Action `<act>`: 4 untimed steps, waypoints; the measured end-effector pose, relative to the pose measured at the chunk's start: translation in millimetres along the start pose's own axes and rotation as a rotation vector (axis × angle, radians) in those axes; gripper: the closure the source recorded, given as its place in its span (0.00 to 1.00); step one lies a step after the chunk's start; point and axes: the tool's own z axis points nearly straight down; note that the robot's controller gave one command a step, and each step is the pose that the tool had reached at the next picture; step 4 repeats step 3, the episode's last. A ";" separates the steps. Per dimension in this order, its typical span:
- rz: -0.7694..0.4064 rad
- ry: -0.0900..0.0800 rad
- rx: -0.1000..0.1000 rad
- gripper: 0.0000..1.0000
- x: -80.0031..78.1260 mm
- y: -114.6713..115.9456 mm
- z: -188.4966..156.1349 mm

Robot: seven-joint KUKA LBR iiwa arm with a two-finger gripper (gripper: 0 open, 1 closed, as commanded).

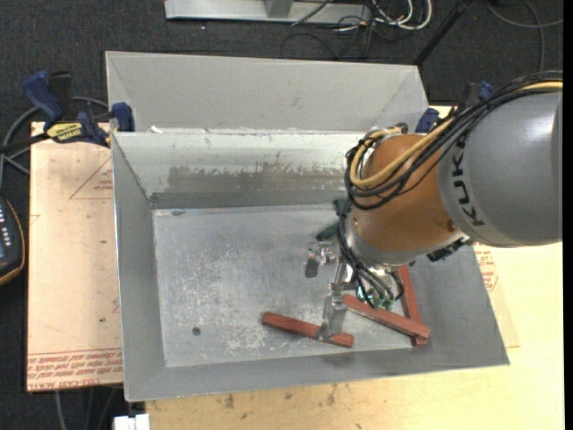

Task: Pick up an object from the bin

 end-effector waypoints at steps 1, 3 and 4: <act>-0.042 -0.009 -0.001 0.00 16.6 39.8 67.9; -0.043 -0.019 0.000 1.00 -8.9 18.5 -81.6; -0.043 -0.019 0.000 1.00 -8.9 18.5 -81.6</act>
Offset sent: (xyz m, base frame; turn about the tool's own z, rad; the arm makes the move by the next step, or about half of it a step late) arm -0.0170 0.0369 -0.0647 -0.0376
